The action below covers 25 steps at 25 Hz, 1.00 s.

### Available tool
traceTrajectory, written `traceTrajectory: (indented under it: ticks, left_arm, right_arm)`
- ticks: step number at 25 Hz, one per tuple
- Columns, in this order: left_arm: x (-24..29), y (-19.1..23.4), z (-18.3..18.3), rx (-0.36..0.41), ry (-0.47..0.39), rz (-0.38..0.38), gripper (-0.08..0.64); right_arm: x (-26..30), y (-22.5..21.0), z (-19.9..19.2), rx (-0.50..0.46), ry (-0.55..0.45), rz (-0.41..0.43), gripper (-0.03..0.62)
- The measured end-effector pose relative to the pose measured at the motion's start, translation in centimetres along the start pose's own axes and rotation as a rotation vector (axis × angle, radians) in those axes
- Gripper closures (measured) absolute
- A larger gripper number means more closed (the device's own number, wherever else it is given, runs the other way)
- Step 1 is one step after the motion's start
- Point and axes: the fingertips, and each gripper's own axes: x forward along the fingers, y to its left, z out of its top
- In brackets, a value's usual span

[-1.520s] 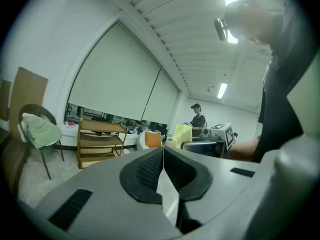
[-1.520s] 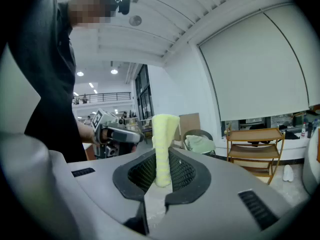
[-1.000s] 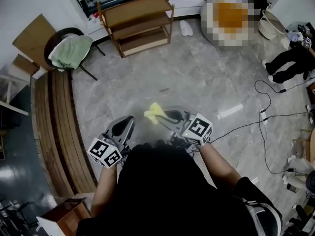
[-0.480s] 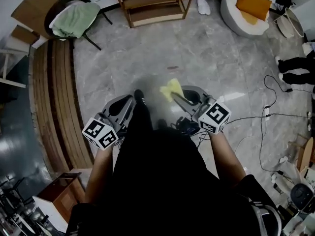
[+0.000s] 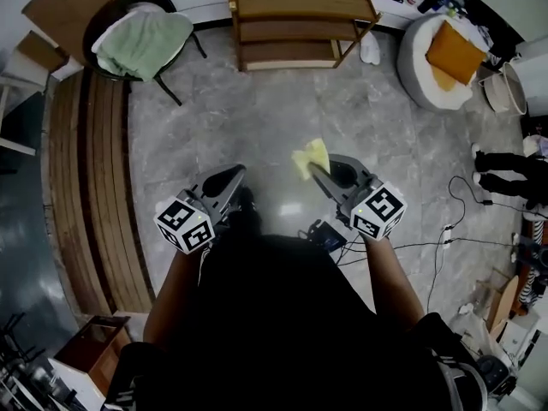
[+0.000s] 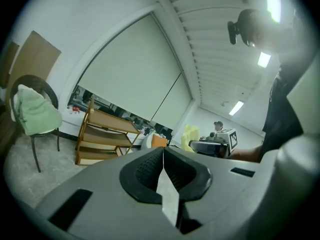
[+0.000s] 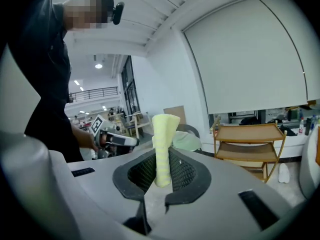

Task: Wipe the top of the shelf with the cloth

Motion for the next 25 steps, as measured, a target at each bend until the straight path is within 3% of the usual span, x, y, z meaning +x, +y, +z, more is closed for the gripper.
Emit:
traceTrajectory:
  ticks: [7, 16, 20, 25]
  left_arm:
    - [4.0, 6.5, 6.0, -0.015, -0.014, -0.065, 0.548]
    - [10.9, 11.1, 7.9, -0.067, 0.035, -0.094, 0.548]
    - [15.0, 14.1, 9.0, -0.062, 0.075, -0.052, 0.548]
    - [21.5, 18.6, 12.9, -0.091, 0.089, 0.03, 0.548]
  right_arm:
    - [5.4, -5.8, 4.8, 0.002, -0.025, -0.068, 0.543]
    - [8.5, -13.4, 5.8, 0.047, -0.029, -0.088, 0.543]
    - [11.5, -18.6, 5.7, 0.07, -0.026, -0.047, 0.543]
    - [14.0, -26.4, 8.1, 0.028, 0.016, 0.036, 0.543]
